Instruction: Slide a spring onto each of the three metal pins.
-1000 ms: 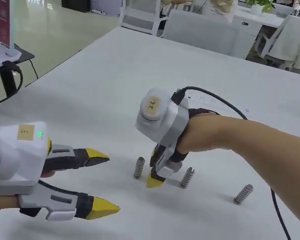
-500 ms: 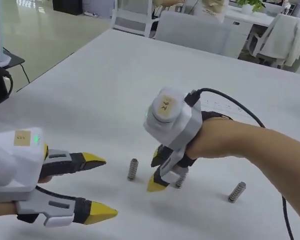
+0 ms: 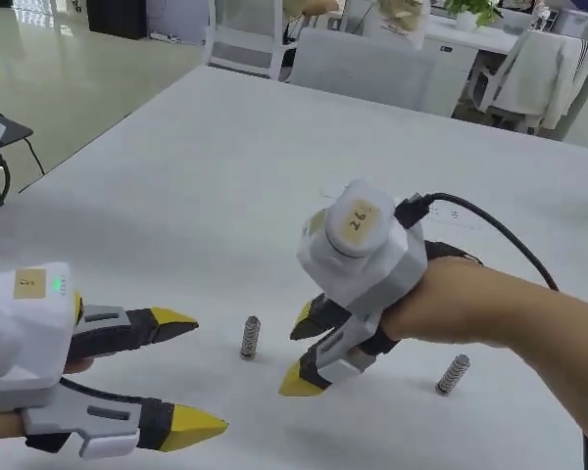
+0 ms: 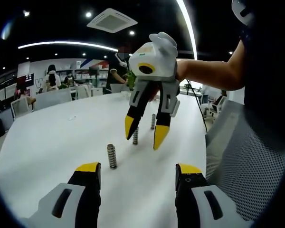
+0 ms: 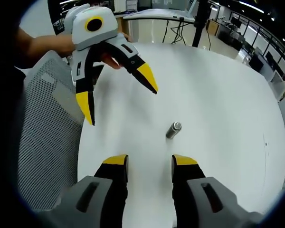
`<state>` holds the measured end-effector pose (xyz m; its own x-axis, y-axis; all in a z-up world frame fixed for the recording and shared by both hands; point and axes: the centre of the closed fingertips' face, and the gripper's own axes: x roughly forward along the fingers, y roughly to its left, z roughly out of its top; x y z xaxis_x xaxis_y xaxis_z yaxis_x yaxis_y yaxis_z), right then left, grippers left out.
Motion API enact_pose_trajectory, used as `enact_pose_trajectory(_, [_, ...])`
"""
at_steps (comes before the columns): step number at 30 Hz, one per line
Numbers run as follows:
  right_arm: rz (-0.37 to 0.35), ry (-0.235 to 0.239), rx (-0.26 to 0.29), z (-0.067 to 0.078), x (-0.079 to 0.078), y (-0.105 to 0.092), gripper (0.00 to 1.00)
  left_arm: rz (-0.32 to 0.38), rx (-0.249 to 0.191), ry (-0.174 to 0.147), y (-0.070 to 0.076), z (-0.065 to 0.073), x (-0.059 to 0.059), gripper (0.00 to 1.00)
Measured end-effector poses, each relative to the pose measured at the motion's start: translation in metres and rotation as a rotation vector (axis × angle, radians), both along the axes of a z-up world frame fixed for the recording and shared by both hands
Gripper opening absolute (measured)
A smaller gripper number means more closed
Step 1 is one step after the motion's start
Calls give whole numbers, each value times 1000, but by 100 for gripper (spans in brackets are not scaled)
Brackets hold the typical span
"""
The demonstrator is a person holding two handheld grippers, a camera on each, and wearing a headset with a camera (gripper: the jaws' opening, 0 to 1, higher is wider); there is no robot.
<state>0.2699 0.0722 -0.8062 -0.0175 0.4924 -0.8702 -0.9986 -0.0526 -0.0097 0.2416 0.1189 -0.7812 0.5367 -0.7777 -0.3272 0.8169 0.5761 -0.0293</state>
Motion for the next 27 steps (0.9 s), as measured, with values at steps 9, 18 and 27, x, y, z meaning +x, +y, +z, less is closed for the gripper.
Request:
enact_pose_trajectory(9, [-51, 15, 86, 7, -14, -6, 36, 0, -4, 3, 0, 1, -1, 60])
enact_pose_trajectory(18, [-94, 19, 152, 13, -26, -17, 37, -1, -7, 6, -2, 3, -1, 62])
enact_pose_trajectory(27, [-138, 9, 202, 17, -38, -35, 39, 5, -13, 1, -2, 6, -1, 63])
